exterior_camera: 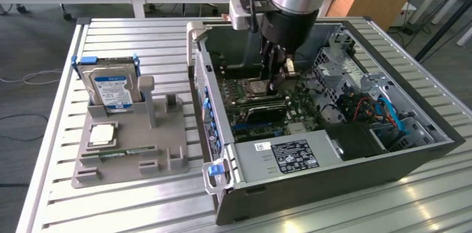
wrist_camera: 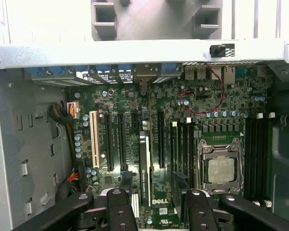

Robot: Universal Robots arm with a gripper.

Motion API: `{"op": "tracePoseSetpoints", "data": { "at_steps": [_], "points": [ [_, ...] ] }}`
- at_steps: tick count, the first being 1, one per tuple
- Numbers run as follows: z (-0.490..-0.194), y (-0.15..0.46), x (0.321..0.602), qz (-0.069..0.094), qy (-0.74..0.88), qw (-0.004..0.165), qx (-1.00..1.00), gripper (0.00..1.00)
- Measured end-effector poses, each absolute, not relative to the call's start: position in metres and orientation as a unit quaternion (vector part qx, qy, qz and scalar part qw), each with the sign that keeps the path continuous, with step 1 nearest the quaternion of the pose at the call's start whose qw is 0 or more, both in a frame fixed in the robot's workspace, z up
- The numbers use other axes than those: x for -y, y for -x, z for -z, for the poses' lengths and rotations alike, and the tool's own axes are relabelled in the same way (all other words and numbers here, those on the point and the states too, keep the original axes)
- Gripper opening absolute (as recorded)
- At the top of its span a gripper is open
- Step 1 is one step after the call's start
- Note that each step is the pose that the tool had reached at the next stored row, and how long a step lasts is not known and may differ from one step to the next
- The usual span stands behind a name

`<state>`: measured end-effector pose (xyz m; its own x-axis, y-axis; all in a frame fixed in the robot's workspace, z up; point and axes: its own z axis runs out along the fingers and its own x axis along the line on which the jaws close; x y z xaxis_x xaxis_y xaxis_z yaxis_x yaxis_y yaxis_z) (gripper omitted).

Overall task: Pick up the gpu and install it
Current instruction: 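Press down on the gpu until it lock into place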

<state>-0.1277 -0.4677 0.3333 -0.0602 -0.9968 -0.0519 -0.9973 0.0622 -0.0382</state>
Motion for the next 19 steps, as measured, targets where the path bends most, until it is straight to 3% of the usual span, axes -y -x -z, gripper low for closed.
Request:
{"op": "tracePoseSetpoints", "data": {
  "at_steps": [10,14,15,17,19],
  "points": [
    [-0.3338,0.1277,0.4677,-0.004,0.685,0.032,-0.728,0.45],
    [-0.3341,0.1277,0.4677,-0.004,0.685,0.032,-0.728,0.27],
    [-0.3341,0.1277,0.4677,-0.004,0.685,0.032,-0.728,0.27],
    [-0.3343,0.1277,0.4677,-0.004,0.685,0.032,-0.728,0.15],
    [-0.3344,0.1277,0.4677,-0.004,0.685,0.032,-0.728,0.11]
  ]
}}
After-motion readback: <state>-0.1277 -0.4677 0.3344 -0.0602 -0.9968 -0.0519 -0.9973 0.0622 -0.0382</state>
